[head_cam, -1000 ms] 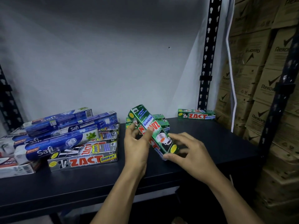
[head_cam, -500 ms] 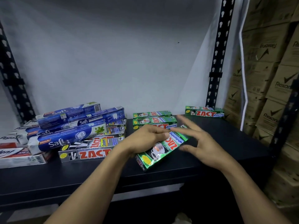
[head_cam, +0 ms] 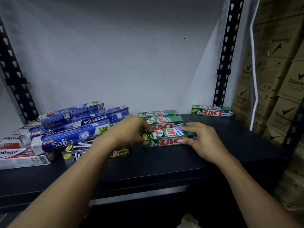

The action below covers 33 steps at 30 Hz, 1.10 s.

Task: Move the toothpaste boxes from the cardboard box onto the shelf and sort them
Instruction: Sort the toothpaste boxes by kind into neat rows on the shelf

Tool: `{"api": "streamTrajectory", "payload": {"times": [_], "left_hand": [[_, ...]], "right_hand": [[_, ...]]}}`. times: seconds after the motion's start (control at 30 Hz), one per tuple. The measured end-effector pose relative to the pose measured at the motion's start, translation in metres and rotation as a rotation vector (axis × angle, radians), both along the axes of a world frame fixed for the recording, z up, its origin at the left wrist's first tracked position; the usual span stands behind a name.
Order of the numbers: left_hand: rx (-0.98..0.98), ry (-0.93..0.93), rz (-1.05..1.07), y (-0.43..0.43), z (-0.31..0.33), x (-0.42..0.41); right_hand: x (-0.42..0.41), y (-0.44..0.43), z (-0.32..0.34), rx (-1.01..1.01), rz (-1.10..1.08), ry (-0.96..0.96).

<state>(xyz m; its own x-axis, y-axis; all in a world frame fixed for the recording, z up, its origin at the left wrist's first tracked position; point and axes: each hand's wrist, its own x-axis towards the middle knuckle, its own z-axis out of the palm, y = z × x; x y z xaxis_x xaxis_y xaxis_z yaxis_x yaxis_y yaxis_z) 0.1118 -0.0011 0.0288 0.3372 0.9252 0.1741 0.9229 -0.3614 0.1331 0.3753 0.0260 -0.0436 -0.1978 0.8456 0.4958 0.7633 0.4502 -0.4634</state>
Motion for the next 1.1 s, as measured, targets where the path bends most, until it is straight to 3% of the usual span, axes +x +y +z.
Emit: {"api": "streamTrajectory", "payload": {"times": [0.3, 0.63, 1.1], "left_hand": [[0.143, -0.046, 0.076, 0.018, 0.011, -0.044], [0.096, 0.034, 0.097, 0.025, -0.003, -0.054], [0.049, -0.099, 0.065, 0.035, -0.017, -0.037]], "right_hand": [[-0.011, 0.019, 0.012, -0.073, -0.007, -0.125], [-0.017, 0.026, 0.0, 0.003, -0.015, -0.067], [-0.019, 0.026, -0.005, 0.014, -0.035, -0.059]]}}
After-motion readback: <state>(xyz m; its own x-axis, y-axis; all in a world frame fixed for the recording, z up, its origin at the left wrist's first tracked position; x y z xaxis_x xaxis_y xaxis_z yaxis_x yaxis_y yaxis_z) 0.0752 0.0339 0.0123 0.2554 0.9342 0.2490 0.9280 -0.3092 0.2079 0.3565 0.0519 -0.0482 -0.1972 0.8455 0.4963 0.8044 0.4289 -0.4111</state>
